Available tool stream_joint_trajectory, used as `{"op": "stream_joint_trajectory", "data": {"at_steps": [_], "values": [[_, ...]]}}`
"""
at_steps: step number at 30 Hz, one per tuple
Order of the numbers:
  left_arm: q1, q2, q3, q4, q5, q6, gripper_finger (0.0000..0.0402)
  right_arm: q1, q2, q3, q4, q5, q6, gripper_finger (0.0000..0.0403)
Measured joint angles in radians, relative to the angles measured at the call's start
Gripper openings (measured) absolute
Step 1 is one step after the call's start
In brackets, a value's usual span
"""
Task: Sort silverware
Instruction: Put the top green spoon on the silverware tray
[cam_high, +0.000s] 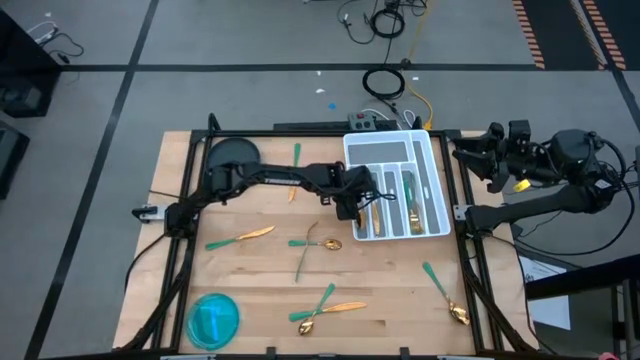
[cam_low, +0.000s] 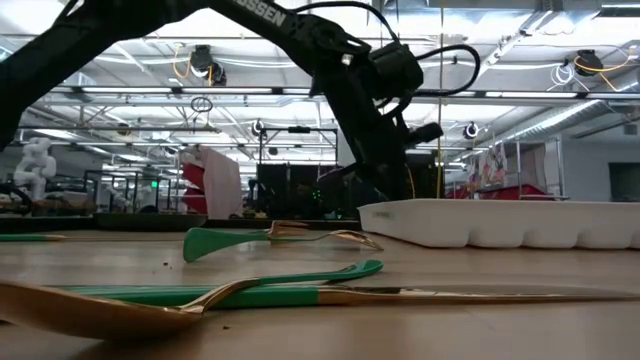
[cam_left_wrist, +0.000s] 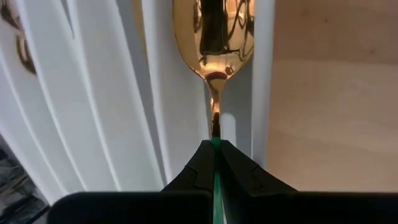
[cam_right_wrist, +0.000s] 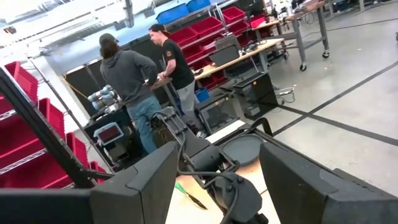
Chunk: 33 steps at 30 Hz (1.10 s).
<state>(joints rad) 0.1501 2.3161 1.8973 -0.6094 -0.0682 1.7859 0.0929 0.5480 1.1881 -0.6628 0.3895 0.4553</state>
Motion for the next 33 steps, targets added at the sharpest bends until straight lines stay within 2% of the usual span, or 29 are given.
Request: {"op": "stream_joint_trajectory", "data": {"at_steps": [8, 17, 25, 30, 33], "values": [[-0.003, 0.012, 0.0, 0.003, 0.016, -0.001, 0.0009, 0.0, 0.0, 0.0, 0.0, 0.001, 0.0, 0.0222], [-0.009, 0.012, -0.001, 0.017, 0.013, -0.06, 0.004, 0.0, 0.0, 0.0, 0.0, 0.001, -0.008, 0.0223], [-0.011, 0.012, -0.001, 0.022, 0.018, -0.081, 0.0043, 0.0, 0.0, 0.0, 0.0, 0.001, -0.027, 0.0239], [-0.011, 0.012, -0.001, 0.043, 0.034, -0.177, 0.0047, 0.0, 0.0, 0.0, 0.0, 0.001, -0.038, 0.0251], [-0.011, 0.012, -0.001, 0.048, 0.034, -0.183, 0.006, 0.0, 0.0, 0.0, 0.0, 0.001, -0.055, 0.0257]]}}
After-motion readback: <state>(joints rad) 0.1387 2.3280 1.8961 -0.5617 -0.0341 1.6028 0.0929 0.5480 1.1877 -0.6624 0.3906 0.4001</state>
